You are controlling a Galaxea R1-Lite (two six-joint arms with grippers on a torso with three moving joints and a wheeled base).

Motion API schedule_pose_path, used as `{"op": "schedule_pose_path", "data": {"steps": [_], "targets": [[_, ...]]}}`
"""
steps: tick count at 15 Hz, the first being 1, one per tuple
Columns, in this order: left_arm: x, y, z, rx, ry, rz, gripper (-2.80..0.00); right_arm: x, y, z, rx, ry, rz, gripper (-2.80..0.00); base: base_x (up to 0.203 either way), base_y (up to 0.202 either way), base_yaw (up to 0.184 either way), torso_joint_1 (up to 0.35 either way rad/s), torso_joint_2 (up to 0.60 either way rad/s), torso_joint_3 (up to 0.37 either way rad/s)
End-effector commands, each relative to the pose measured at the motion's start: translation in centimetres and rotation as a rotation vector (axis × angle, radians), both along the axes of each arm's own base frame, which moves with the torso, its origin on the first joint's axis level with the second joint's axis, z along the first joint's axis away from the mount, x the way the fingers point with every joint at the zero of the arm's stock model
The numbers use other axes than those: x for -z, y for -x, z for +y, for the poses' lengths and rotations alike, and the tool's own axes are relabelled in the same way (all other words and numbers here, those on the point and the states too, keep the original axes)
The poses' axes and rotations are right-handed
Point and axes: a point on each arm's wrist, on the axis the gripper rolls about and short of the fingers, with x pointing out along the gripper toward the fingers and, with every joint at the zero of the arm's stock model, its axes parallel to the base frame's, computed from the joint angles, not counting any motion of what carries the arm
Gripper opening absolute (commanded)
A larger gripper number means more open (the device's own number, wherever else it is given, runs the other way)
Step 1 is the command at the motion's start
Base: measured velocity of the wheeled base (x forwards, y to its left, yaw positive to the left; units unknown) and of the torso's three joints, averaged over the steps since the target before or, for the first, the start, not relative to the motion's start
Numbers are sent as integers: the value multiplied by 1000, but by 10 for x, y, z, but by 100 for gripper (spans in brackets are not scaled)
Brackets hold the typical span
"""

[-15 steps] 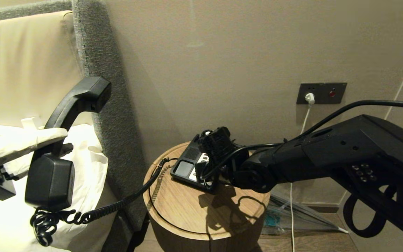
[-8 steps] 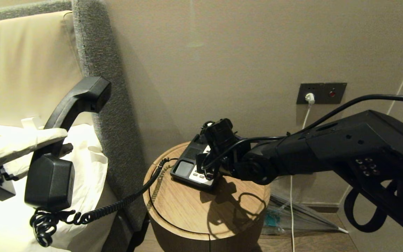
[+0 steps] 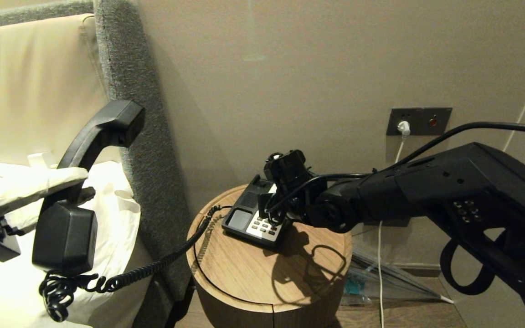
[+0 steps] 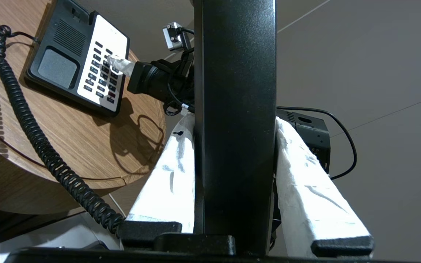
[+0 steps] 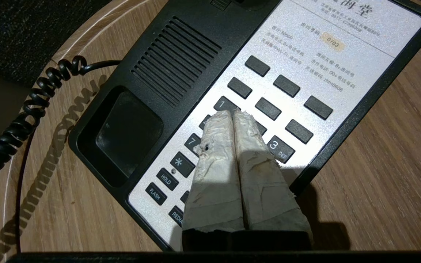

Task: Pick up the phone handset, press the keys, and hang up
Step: Dial the number

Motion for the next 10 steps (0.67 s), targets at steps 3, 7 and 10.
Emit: {"op": "schedule_pose_path", "data": {"steps": [3, 7, 10], "targets": [[0, 0, 0, 5, 4, 2, -280, 4, -4, -3, 11, 6, 5, -280, 0, 0, 0, 0, 0, 0], [1, 0, 0, 5, 4, 5, -280, 9, -6, -5, 16, 13, 13, -280, 0, 0, 0, 0, 0, 0], [1, 0, 0, 8, 4, 5, -280, 9, -7, -6, 20, 14, 13, -280, 0, 0, 0, 0, 0, 0]]}}
